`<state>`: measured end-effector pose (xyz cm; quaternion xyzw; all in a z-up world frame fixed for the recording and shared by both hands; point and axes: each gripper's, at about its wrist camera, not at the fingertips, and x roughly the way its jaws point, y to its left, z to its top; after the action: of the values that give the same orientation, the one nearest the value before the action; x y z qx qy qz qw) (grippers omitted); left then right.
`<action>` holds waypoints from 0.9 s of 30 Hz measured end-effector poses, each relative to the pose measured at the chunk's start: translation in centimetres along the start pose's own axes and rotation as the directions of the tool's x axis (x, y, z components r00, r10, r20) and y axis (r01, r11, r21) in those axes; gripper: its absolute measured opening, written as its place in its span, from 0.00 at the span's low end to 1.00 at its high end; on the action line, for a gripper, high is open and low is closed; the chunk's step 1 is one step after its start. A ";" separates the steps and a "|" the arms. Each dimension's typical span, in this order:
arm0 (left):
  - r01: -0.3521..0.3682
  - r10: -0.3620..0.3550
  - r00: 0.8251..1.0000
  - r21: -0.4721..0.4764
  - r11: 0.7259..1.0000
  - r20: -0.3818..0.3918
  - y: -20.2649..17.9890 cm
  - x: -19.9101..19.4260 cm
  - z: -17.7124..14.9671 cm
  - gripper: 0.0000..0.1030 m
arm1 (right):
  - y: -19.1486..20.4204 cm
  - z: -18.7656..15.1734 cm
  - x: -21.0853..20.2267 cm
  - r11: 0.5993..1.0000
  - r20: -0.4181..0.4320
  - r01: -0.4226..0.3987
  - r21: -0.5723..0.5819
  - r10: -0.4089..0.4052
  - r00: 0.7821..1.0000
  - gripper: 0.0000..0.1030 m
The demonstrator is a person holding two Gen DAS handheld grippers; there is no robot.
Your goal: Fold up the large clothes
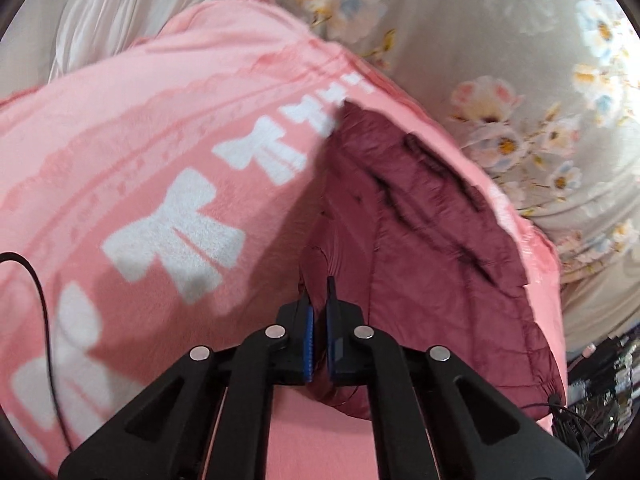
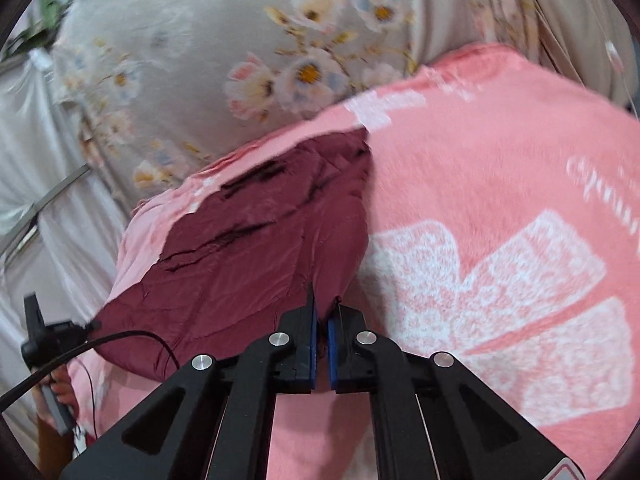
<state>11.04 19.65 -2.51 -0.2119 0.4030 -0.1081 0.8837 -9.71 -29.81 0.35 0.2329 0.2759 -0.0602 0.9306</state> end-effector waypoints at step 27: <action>0.102 -0.134 0.936 0.113 0.988 0.327 -3.9 -17.8 -0.2 0.03 | 3.6 2.6 -14.3 0.974 0.342 -0.010 -0.226 0.089 0.935 0.03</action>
<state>-0.80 22.58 11.08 -0.2090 0.2286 -0.1424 0.9401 -19.56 -28.04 11.46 0.1208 0.1048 -0.0460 0.9861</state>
